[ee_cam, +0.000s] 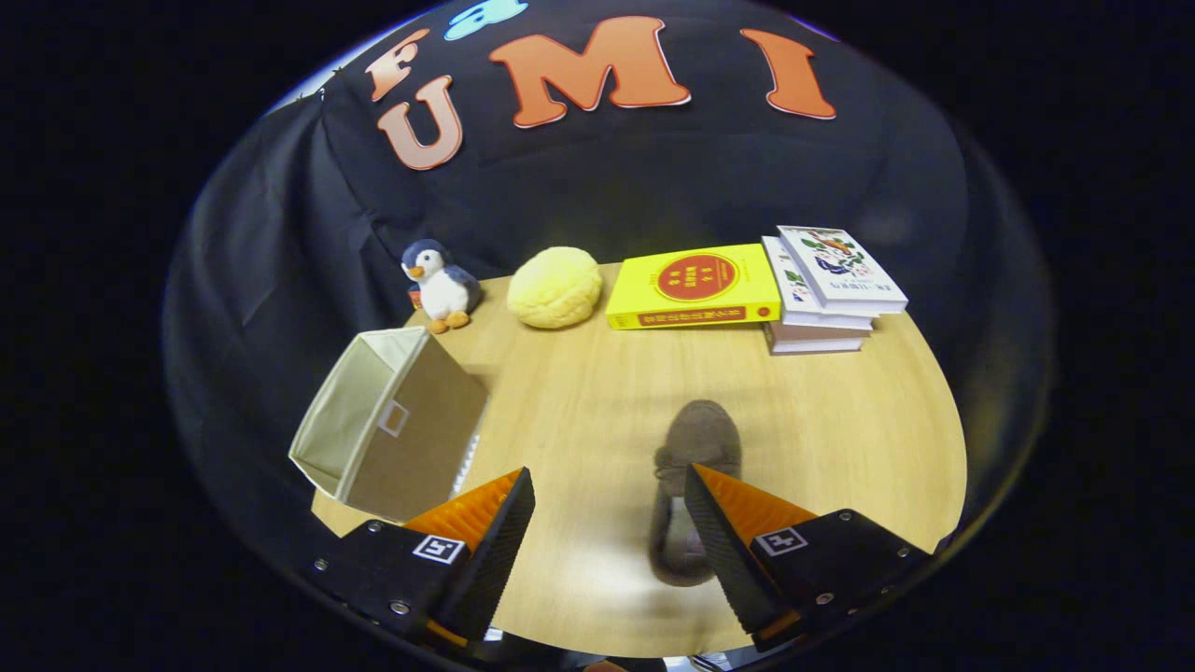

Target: Open the storage box then place both shoes into the box .Put the left shoe in first, then the right shoe, with the right side of both shoes facing outward in a uniform manner.

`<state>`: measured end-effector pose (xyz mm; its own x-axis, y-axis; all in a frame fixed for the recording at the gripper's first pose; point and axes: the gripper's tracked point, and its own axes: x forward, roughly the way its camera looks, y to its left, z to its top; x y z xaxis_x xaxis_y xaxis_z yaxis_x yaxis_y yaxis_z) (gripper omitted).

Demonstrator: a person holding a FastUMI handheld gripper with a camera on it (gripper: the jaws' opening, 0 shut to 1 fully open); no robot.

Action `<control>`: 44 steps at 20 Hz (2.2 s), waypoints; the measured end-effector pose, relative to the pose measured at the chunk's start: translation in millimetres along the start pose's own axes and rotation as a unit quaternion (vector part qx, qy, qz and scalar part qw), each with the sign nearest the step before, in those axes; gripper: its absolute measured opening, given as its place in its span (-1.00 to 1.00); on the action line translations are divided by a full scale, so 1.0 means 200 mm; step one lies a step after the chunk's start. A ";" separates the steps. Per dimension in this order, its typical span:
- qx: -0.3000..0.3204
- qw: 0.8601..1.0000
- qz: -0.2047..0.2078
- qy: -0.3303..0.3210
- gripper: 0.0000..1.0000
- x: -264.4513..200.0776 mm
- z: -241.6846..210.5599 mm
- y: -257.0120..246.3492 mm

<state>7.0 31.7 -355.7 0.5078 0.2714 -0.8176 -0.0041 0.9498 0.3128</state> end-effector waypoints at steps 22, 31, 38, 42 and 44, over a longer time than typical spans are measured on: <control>0.040 0.997 -0.017 0.060 -0.26 0.54 -0.39 -0.45; 0.111 0.993 -0.033 0.027 -0.92 0.31 -0.25 -0.24; 0.081 0.997 -0.002 -0.007 -0.92 0.08 0.07 0.28; 0.053 0.998 0.023 -0.016 -0.92 0.03 0.21 0.63; 0.040 0.999 0.033 -0.017 -0.92 0.02 0.25 0.80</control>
<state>52.0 177.1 -285.0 0.5384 0.3252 -0.7774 0.0299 0.9146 0.4033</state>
